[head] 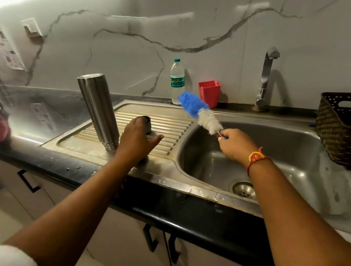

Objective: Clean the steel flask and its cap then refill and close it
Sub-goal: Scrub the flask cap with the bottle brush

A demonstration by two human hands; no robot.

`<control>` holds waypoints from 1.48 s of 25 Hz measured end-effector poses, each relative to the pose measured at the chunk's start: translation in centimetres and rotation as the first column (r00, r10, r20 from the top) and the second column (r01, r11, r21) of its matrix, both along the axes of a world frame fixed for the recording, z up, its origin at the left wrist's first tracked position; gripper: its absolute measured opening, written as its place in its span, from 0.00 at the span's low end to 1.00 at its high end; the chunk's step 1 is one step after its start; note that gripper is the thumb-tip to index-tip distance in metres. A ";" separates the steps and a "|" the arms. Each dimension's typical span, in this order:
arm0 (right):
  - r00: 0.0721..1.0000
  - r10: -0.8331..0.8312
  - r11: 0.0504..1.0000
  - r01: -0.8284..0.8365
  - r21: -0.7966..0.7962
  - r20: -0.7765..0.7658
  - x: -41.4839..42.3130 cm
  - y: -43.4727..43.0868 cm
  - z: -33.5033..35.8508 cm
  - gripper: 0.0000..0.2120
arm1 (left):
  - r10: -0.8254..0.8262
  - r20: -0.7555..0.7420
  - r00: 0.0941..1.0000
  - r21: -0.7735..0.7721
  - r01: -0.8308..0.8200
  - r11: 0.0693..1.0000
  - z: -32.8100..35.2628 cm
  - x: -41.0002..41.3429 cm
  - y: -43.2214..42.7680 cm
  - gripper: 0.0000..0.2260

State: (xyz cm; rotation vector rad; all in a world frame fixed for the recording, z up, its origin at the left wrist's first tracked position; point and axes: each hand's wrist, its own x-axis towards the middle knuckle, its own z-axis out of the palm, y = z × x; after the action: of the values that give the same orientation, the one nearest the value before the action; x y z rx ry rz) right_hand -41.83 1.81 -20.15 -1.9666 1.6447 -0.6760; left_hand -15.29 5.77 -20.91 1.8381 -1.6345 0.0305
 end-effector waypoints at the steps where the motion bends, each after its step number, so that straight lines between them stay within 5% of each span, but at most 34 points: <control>1: 1.000 -0.004 1.000 0.004 -0.002 -0.003 -0.1 -0.1 -0.1 0.13 | 0.007 0.069 0.998 0.037 -0.010 0.999 0.4 -0.3 -1.3 0.26; 6: 0.999 -0.032 0.999 0.032 -0.006 0.017 -0.4 -0.3 0.1 0.13 | 0.021 0.439 0.898 0.283 -0.161 0.946 1.9 1.6 -7.7 0.18; 9: 0.999 -0.044 0.999 0.044 0.001 0.014 -0.3 -0.6 -0.2 0.13 | 0.003 0.476 0.879 0.336 -0.185 0.924 1.9 2.7 -9.6 0.13; 16: 0.987 -0.156 0.987 0.153 0.047 0.048 -0.2 -1.5 -0.4 0.13 | 0.148 0.318 0.936 0.278 -0.241 0.930 1.6 3.4 -10.3 0.11; 21: 0.964 -0.161 0.986 0.147 0.078 0.212 -0.5 -1.5 -0.2 0.12 | 0.125 0.329 0.936 0.262 -0.217 0.940 3.1 1.6 -9.6 0.06; 24: 0.941 -0.171 0.985 0.174 0.016 0.292 -0.5 -1.4 -0.2 0.08 | 0.077 -0.074 0.994 0.127 -0.067 0.990 4.4 -2.5 -9.4 0.08; 26: 0.924 -0.174 0.983 0.181 0.011 0.340 -0.6 -1.5 -0.2 0.07 | -0.029 -0.503 0.864 0.002 0.035 0.999 4.7 -5.7 -9.6 0.07; 29: 0.902 -0.206 0.977 0.211 0.031 0.379 -1.1 -1.6 0.0 0.13 | -0.147 -0.901 0.408 -0.101 0.132 0.986 4.3 -9.6 -10.0 0.03; 31: 0.895 -0.223 0.974 0.224 0.043 0.388 -1.4 -1.7 -0.1 0.13 | -0.148 -0.987 0.056 -0.138 0.158 0.978 3.4 -10.5 -11.1 0.07; 33: 0.879 -0.218 0.975 0.216 0.054 0.423 -1.4 -1.7 -0.3 0.08 | -0.144 -0.973 -0.179 -0.174 0.168 0.970 2.2 -10.3 -12.0 0.12; 37: 0.873 -0.205 0.977 0.209 0.041 0.443 -1.4 -1.4 0.1 0.09 | -0.123 -0.945 -0.305 -0.173 0.144 0.974 0.7 -8.9 -13.2 0.16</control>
State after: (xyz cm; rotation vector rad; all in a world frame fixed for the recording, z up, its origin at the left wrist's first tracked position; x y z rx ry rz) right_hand -43.21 0.43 -20.04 -1.4977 1.5665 -1.1229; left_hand -24.15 -7.40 -20.23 0.7946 -0.4055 -1.3353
